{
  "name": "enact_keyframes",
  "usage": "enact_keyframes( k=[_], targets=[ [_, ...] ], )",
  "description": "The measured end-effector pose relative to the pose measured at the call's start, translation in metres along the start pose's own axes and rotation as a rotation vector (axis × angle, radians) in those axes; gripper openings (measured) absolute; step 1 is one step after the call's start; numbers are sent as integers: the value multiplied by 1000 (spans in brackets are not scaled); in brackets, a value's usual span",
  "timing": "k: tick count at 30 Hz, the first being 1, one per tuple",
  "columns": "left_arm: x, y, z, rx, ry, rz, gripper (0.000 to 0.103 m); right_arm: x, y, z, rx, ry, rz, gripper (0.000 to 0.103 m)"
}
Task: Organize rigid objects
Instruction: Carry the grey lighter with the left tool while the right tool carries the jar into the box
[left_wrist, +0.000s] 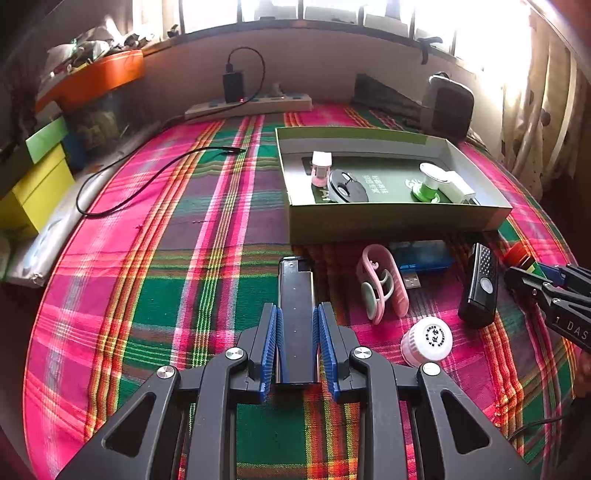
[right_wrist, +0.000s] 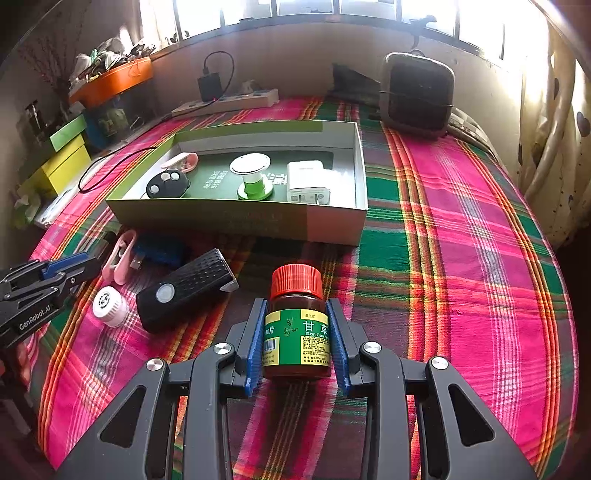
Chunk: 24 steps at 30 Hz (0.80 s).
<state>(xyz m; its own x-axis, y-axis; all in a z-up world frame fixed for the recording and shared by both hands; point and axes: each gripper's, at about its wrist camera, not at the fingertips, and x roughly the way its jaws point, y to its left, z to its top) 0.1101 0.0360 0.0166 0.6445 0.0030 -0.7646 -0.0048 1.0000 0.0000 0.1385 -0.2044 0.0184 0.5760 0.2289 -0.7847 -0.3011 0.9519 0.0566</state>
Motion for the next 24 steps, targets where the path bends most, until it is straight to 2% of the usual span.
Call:
enact_keyframes(
  k=[13, 24],
  targets=[
    [-10, 0, 1, -8, -29, -12, 22, -6, 2, 1, -8, -18, 8, 33],
    [-31, 6, 13, -9, -91, -10, 22, -21, 6, 8, -12, -67, 5, 33]
  ],
)
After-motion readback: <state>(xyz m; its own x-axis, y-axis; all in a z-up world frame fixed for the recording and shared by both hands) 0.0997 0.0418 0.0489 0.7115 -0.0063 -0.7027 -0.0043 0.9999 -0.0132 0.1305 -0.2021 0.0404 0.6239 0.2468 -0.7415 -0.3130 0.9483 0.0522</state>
